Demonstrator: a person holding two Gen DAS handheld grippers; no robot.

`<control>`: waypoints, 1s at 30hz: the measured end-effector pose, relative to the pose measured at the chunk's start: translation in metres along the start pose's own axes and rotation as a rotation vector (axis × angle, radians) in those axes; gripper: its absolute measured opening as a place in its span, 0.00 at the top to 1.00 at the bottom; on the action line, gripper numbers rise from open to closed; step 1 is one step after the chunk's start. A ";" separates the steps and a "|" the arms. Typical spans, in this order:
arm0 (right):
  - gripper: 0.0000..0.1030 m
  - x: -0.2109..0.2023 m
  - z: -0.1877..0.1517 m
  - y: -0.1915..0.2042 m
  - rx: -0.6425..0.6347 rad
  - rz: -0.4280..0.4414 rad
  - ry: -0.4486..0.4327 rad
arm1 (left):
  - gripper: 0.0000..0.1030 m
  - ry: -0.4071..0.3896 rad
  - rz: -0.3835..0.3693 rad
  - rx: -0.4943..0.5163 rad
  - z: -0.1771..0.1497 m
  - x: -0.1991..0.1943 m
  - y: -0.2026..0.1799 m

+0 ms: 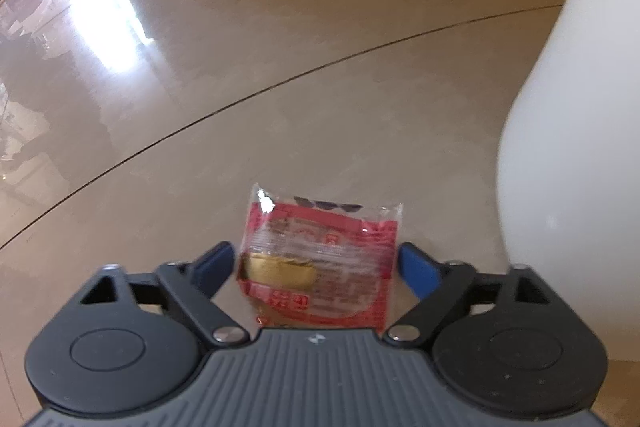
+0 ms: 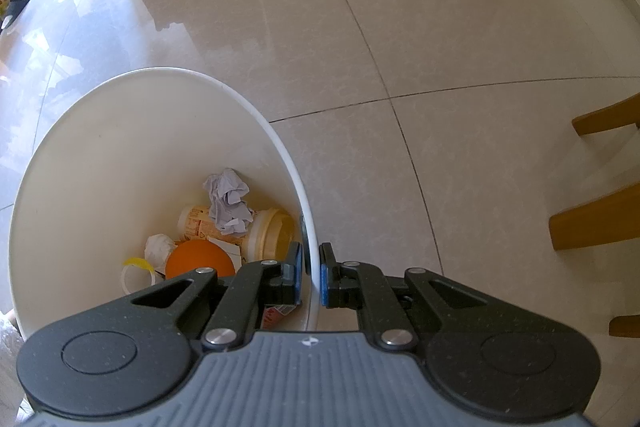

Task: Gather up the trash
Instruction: 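Lower the left gripper to the red snack wrapper and grasp it, then carry the snack wrapper over the bin with the left gripper and release it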

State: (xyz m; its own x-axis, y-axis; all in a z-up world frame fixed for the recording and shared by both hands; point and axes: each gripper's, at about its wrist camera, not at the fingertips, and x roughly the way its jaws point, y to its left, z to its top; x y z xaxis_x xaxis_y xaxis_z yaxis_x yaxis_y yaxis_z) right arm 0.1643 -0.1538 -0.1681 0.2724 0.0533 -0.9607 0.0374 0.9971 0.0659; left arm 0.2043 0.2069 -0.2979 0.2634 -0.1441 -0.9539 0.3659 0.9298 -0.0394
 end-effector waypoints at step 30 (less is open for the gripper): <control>0.89 0.001 0.001 -0.001 -0.001 0.000 0.007 | 0.51 0.117 -0.128 0.070 0.018 -0.080 0.043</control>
State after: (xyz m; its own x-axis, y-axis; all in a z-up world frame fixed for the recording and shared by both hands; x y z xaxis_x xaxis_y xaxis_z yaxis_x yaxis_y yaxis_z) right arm 0.1657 -0.1545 -0.1687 0.2653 0.0538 -0.9627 0.0366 0.9972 0.0658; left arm 0.2149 0.2523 -0.2178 0.1070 -0.2154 -0.9706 0.4518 0.8802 -0.1455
